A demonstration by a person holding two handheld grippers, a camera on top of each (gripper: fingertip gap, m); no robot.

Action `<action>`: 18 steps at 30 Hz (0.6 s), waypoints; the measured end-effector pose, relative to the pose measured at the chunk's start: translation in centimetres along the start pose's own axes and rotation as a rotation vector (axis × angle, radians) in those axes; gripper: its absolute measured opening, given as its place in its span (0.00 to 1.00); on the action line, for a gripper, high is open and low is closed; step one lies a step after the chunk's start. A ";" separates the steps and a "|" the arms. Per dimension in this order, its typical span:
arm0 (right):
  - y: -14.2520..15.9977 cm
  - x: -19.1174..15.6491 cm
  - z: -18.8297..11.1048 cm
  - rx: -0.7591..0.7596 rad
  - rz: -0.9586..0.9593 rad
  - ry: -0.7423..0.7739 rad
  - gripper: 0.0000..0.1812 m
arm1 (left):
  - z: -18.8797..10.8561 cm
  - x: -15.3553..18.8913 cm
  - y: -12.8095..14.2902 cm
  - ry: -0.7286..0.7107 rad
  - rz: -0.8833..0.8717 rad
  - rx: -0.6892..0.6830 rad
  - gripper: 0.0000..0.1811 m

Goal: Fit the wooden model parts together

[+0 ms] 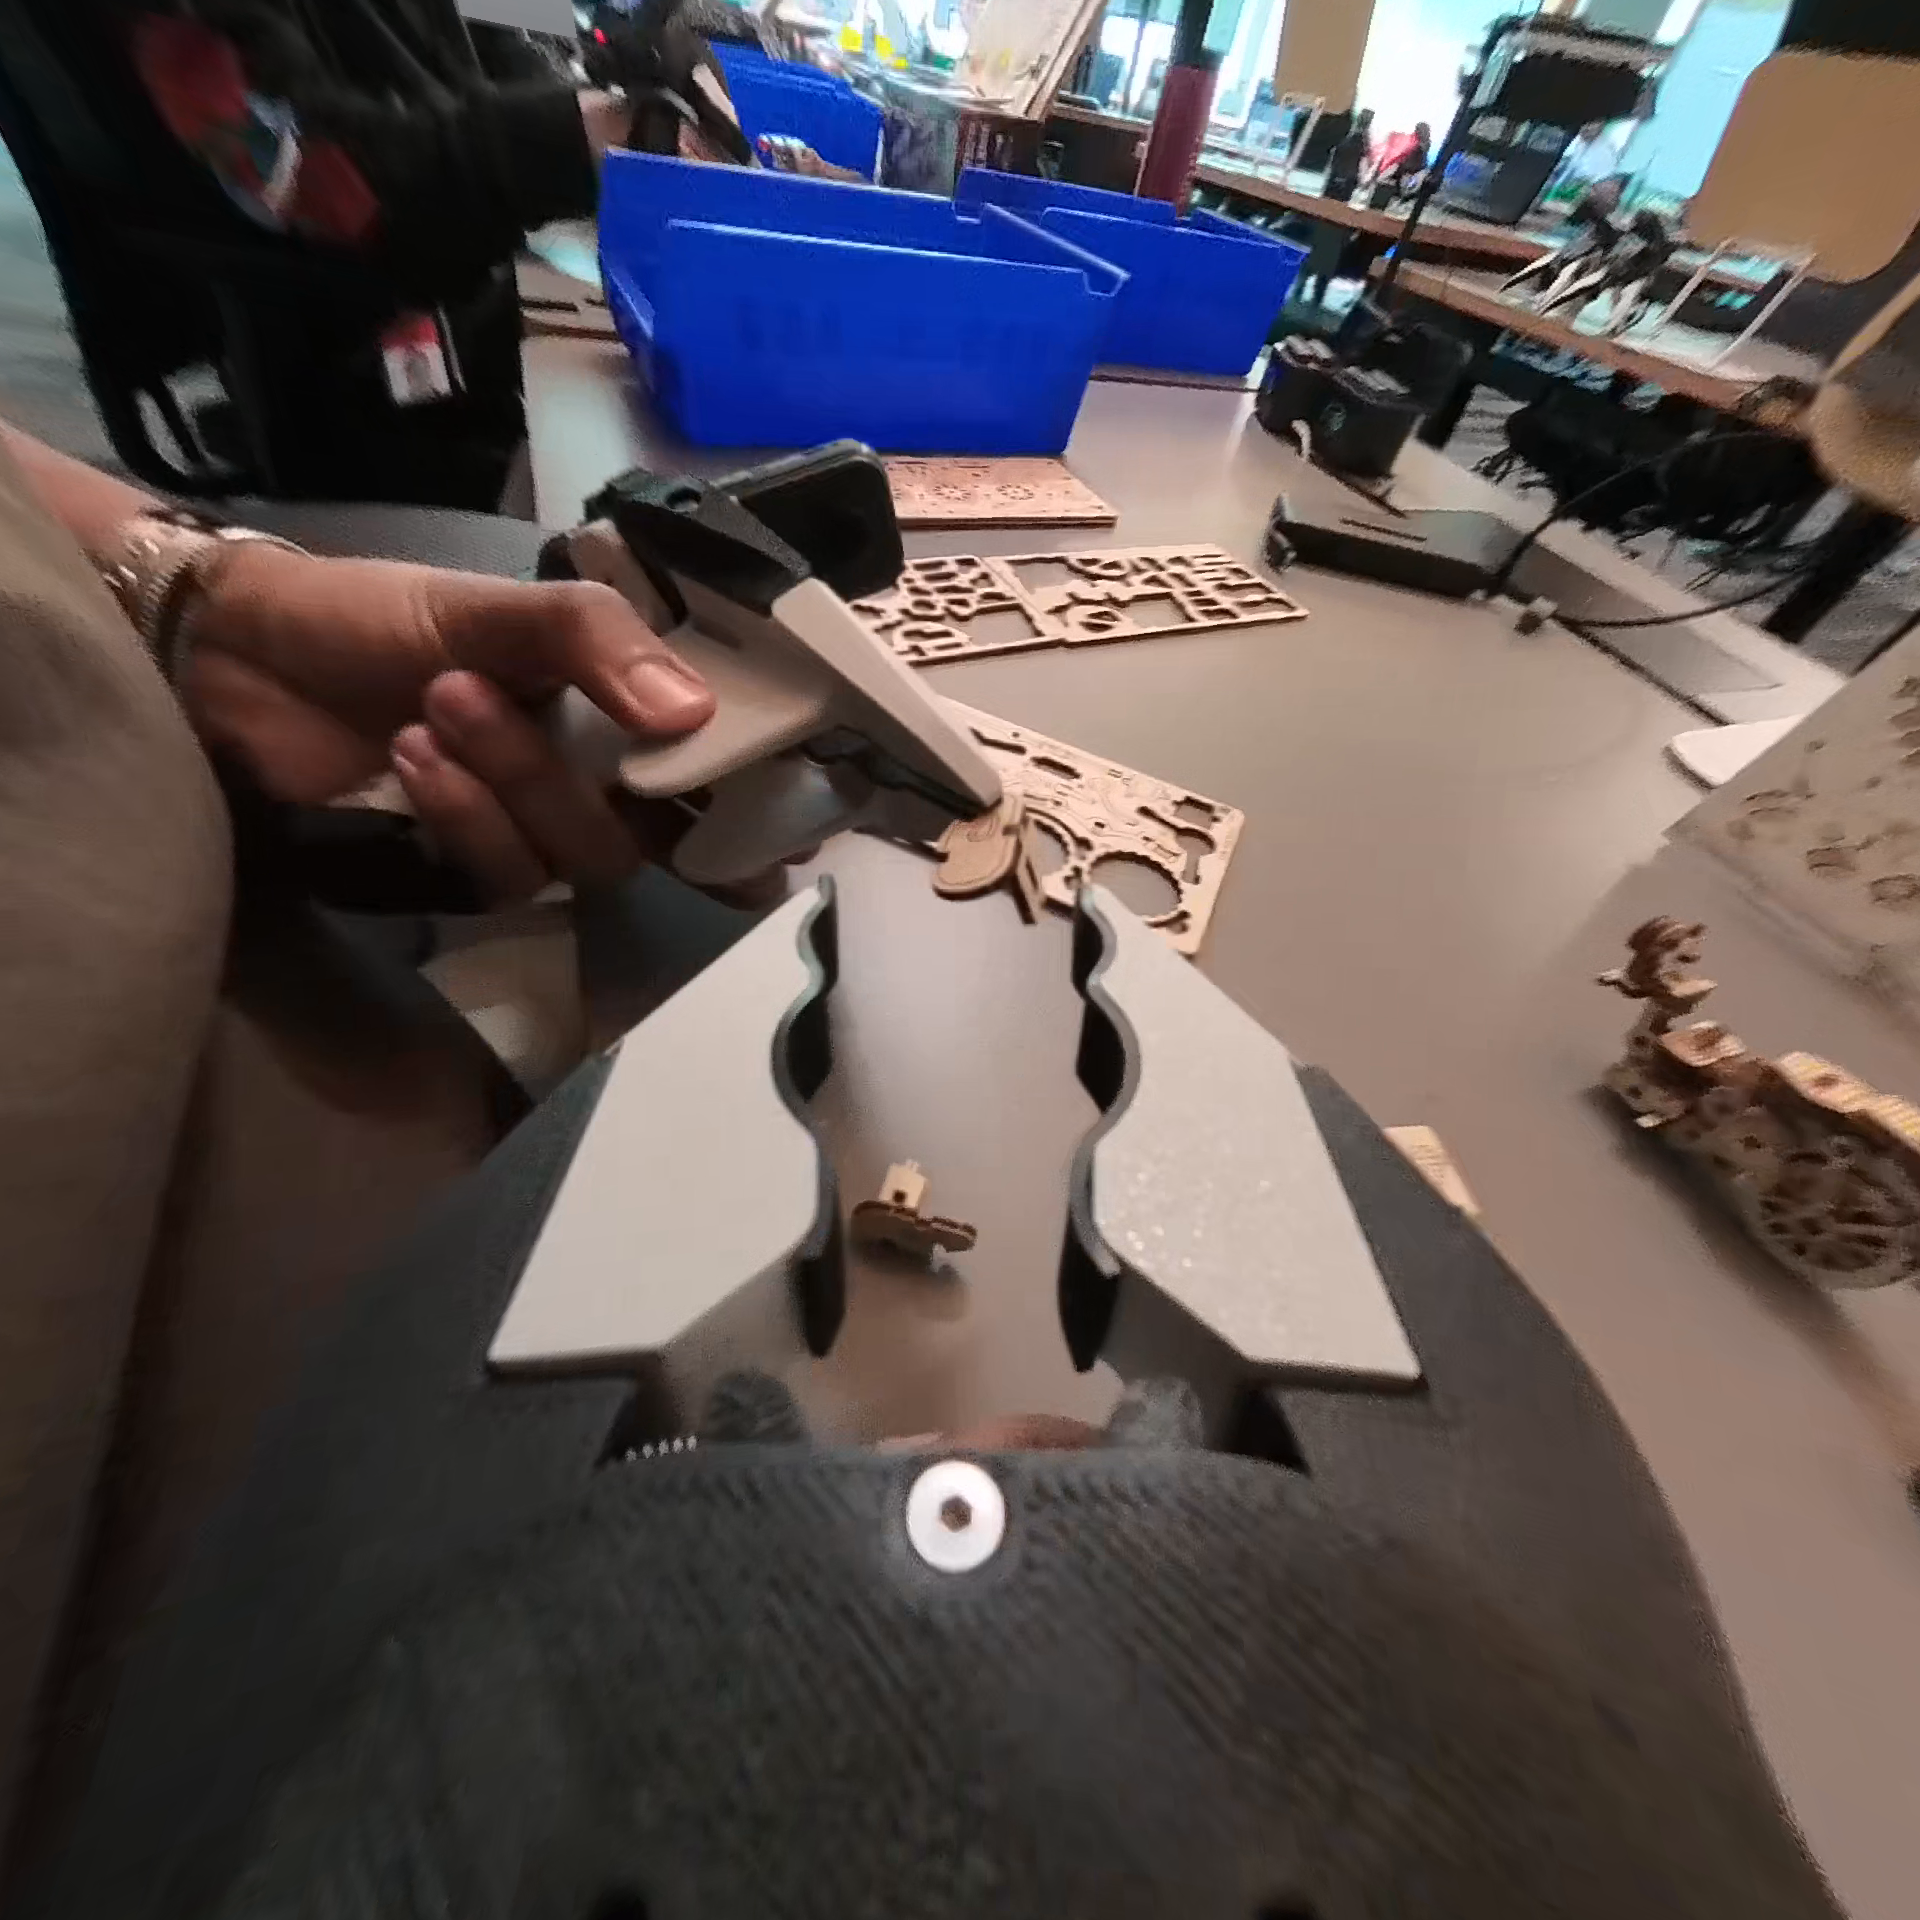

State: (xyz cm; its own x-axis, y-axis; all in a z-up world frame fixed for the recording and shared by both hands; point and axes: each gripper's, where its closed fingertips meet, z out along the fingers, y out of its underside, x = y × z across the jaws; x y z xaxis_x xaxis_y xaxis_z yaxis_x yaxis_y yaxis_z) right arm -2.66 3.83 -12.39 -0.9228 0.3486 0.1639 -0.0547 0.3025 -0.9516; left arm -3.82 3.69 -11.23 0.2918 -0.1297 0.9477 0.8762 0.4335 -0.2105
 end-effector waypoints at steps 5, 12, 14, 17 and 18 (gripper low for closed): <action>-0.2 -0.1 0.2 0.010 -0.115 0.058 0.17 | 0.0 0.0 0.4 0.020 -0.054 0.006 0.00; -0.4 -0.1 0.1 0.018 -0.162 0.087 0.08 | 0.0 0.1 0.8 0.037 -0.083 -0.006 0.00; -0.4 -0.1 0.0 0.019 -0.166 0.090 0.08 | 0.0 0.1 0.9 0.040 -0.087 -0.005 0.00; -0.4 -0.1 0.0 0.014 -0.176 0.097 0.08 | 0.1 0.0 0.8 0.038 -0.085 -0.002 0.00; -0.4 -0.1 0.1 0.011 -0.181 0.101 0.08 | 0.1 0.0 0.8 0.037 -0.085 -0.001 0.00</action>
State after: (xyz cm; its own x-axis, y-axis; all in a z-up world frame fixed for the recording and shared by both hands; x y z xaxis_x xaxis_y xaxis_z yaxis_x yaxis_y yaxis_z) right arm -2.58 3.65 -12.08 -0.8546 0.3767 0.3574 -0.2210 0.3589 -0.9068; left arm -3.12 4.11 -11.38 0.2303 -0.1984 0.9527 0.8987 0.4188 -0.1301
